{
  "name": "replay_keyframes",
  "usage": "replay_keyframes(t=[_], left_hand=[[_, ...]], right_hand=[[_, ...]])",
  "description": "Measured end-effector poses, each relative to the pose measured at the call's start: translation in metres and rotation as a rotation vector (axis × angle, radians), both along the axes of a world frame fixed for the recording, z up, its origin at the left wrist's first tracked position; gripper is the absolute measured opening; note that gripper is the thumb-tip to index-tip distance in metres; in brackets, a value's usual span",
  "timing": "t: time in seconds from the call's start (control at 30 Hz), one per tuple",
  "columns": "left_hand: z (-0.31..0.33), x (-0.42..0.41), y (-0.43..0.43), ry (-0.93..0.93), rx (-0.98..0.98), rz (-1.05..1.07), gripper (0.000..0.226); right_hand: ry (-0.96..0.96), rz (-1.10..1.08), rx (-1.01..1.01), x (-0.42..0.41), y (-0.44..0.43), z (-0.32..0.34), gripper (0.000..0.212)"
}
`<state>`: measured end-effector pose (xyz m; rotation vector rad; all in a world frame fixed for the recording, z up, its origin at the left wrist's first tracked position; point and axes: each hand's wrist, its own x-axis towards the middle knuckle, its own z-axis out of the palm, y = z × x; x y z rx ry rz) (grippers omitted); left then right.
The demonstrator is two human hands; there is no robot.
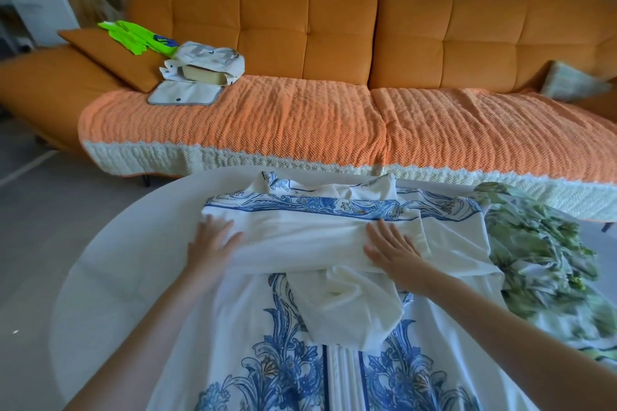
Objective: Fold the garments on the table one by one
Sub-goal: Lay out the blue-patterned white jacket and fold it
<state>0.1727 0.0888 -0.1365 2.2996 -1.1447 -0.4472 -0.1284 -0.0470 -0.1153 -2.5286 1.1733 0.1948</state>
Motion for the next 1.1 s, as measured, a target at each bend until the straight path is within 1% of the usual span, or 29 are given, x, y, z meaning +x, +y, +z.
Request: replay_keyframes(t=[0.03, 0.07, 0.1, 0.13, 0.17, 0.2, 0.23, 0.27, 0.33, 0.4, 0.53, 0.63, 0.67, 0.73, 0.77, 0.83, 0.9, 0.97, 1.03, 1.1], left_hand=[[0.01, 0.006, 0.007, -0.001, -0.192, 0.074, 0.056], [0.018, 0.011, 0.013, -0.019, -0.323, 0.125, 0.051], [0.024, 0.016, 0.017, -0.018, -0.368, 0.169, 0.043], [0.026, 0.024, 0.022, 0.039, -0.324, 0.246, 0.037], [0.028, 0.03, 0.028, 0.128, -0.228, 0.306, 0.037], [0.027, 0.035, 0.033, 0.226, -0.116, 0.344, 0.042], [0.025, 0.037, 0.037, 0.303, -0.033, 0.338, 0.047], [0.023, 0.038, 0.041, 0.366, 0.004, 0.335, 0.049], [0.021, 0.036, 0.046, 0.489, 0.025, 0.315, 0.043], [0.017, 0.033, 0.049, 0.514, 0.032, 0.277, 0.039], [0.013, 0.032, 0.054, 0.428, 0.008, 0.248, 0.038], [0.016, 0.032, 0.056, 0.484, -0.083, 0.243, 0.041], [0.019, 0.03, 0.056, 0.502, -0.11, 0.245, 0.035], [0.02, 0.032, 0.055, 0.564, -0.142, 0.303, 0.01], [0.02, 0.034, 0.054, 0.615, -0.142, 0.326, 0.003], [0.019, 0.038, 0.051, 0.668, -0.118, 0.339, 0.008], [0.021, 0.041, 0.049, 0.704, -0.116, 0.355, 0.017], [0.023, 0.043, 0.045, 0.79, -0.148, 0.412, 0.028], [0.024, 0.047, 0.038, 0.796, -0.2, 0.471, 0.035], [0.027, 0.05, 0.028, 0.811, -0.229, 0.476, 0.036]], right_hand=[[-0.101, -0.067, 0.007, 0.004, 0.003, 0.006, 0.093], [-0.202, -0.137, 0.009, 0.01, 0.007, 0.012, 0.093], [-0.28, -0.17, -0.015, 0.017, 0.011, 0.017, 0.084], [-0.331, -0.164, -0.053, 0.027, 0.02, 0.024, 0.07], [-0.361, -0.123, -0.079, 0.039, 0.031, 0.03, 0.059], [-0.384, -0.074, -0.086, 0.053, 0.043, 0.035, 0.053], [-0.409, -0.043, -0.063, 0.067, 0.057, 0.04, 0.048], [-0.431, -0.023, -0.018, 0.082, 0.068, 0.043, 0.044], [-0.469, -0.008, 0.097, 0.114, 0.087, 0.048, 0.039], [-0.459, -0.039, 0.194, 0.144, 0.098, 0.05, 0.041], [-0.368, -0.079, 0.307, 0.181, 0.125, 0.044, 0.043], [-0.304, -0.055, 0.387, 0.195, 0.15, 0.032, 0.047], [-0.295, -0.056, 0.379, 0.199, 0.156, 0.029, 0.051], [-0.313, -0.081, 0.366, 0.21, 0.164, 0.024, 0.058], [-0.322, -0.099, 0.359, 0.217, 0.167, 0.023, 0.06], [-0.31, -0.136, 0.323, 0.23, 0.168, 0.023, 0.064], [-0.26, -0.145, 0.281, 0.238, 0.165, 0.022, 0.062], [-0.253, -0.191, 0.281, 0.241, 0.16, 0.021, 0.051], [-0.277, -0.229, 0.272, 0.24, 0.155, 0.018, 0.039], [-0.302, -0.207, 0.248, 0.238, 0.156, 0.018, 0.032]])
